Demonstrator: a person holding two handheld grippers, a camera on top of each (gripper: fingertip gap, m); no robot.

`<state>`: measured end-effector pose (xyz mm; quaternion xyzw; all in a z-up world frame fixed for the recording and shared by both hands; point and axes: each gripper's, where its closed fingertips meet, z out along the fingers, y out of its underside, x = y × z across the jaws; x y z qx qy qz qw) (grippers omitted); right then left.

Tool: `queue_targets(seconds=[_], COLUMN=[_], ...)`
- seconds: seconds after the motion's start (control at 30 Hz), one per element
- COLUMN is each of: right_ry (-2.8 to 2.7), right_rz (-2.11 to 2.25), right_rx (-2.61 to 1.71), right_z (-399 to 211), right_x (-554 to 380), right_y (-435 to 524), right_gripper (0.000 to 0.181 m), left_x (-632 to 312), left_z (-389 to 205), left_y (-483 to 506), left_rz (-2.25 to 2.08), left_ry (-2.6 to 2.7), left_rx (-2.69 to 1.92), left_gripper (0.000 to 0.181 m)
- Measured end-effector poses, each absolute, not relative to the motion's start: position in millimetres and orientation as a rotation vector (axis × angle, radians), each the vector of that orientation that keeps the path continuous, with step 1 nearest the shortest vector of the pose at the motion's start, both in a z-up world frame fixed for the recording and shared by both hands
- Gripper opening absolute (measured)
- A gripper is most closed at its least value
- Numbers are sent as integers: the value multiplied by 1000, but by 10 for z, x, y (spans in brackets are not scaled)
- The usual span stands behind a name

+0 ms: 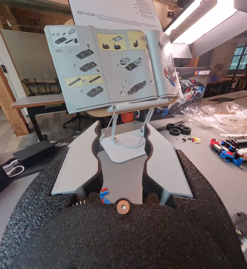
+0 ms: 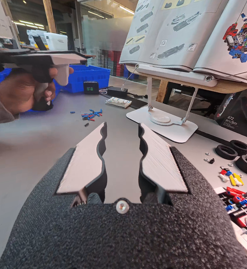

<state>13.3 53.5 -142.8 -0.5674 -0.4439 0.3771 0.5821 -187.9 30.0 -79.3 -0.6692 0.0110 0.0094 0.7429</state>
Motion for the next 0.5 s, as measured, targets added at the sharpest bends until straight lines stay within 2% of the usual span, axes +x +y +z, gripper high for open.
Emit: queue_targets(seconds=[0.2, 0.33, 0.37, 0.43, 0.5], right_ry=[-1043, -1056, -1060, -1064, -1066], right_rz=[886, 861, 851, 833, 821], right_rx=[-1342, -1348, -1350, -1355, -1364], right_z=[-1457, -1480, -1486, -1499, -1511], right_x=[141, 178, 192, 219, 238], right_y=[544, 558, 565, 584, 606], right_gripper=[39, 37, 36, 35, 34], left_x=[-2130, -2272, -2301, -2358, -2398], left_z=[-453, -432, -484, -499, -490], left_y=[1050, 1680, 1817, 1960, 1983], left_rz=[44, 116, 147, 240, 332], left_ry=[-55, -104, -108, -125, -141], left_rx=[-1451, -1488, -1522, -1522, -1512], left_gripper=[72, 110, 115, 110, 92])
